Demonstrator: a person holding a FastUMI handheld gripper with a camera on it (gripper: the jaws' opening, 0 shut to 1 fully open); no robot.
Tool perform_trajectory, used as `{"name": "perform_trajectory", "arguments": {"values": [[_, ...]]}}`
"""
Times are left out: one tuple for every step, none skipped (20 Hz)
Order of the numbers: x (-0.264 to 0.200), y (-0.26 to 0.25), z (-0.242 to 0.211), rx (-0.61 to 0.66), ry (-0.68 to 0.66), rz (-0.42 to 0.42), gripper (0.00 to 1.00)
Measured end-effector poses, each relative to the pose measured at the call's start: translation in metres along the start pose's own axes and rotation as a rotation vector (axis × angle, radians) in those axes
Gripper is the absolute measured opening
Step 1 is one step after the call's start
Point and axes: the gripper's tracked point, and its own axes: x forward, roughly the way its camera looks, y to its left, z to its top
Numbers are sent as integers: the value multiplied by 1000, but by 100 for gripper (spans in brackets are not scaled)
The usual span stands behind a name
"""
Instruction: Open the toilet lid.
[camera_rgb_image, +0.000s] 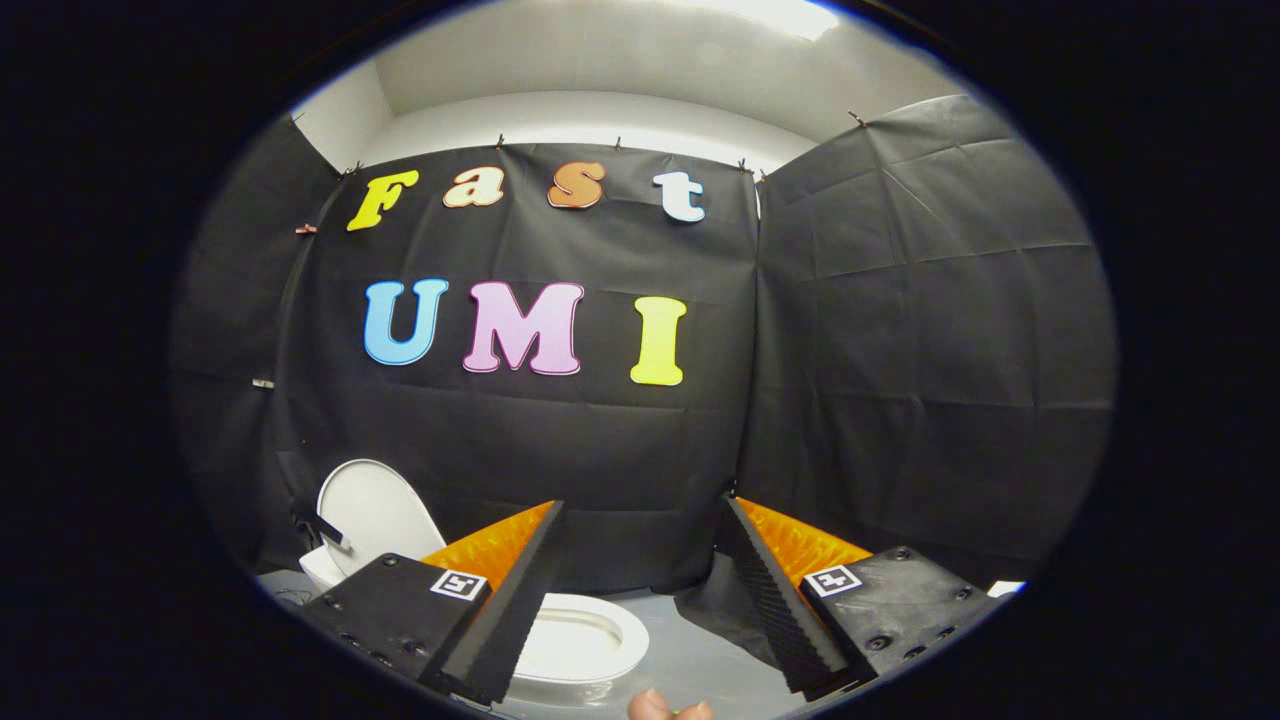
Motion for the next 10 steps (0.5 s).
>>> {"name": "perform_trajectory", "arguments": {"values": [[-2, 2, 0, 2, 0, 4, 99], [-1, 3, 2, 4, -4, 4, 99], [-1, 3, 2, 4, -7, 6, 99], [0, 3, 3, 1, -7, 5, 99], [-1, 4, 3, 0, -8, 5, 99], [-1, 4, 3, -1, -8, 5, 99], [-1, 5, 2, -1, -6, 6, 99], [-2, 4, 3, -1, -6, 6, 99], [-3, 4, 3, -1, -6, 6, 99], [-3, 5, 3, 0, -7, 7, 99]]}}
